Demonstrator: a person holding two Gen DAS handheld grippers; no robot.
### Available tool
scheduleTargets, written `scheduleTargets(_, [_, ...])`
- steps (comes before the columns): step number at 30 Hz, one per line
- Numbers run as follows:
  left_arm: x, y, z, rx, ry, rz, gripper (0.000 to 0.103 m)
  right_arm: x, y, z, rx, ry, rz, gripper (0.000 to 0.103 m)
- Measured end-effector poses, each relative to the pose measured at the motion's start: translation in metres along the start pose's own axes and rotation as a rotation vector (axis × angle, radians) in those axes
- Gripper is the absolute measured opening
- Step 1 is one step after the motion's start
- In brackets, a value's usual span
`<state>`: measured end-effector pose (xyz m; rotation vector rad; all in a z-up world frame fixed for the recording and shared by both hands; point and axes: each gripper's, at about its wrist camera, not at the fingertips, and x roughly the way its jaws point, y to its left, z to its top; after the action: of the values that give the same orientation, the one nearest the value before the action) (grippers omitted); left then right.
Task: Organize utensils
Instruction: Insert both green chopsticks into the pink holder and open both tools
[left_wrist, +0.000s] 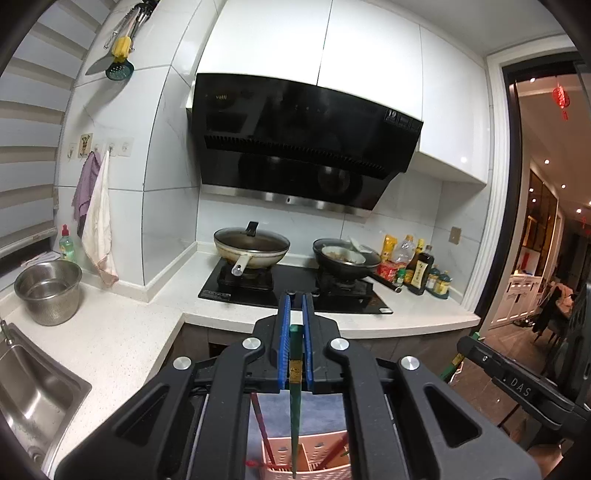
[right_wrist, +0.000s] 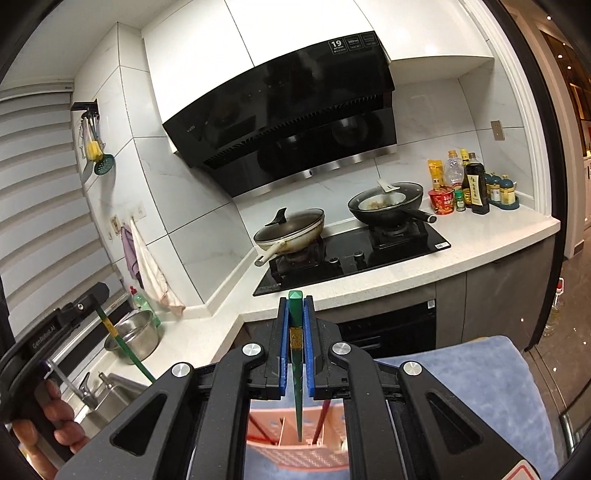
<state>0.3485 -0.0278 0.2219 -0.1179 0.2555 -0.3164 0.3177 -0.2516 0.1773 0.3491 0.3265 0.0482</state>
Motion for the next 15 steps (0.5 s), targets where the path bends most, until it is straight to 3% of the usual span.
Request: scheduleTargets(15, [0.039,0.013,-0.04,-0.042,0.108,-0.011,0.007,0.056,-0.01,-0.05,-0.015,0.133,-0.042,0.007])
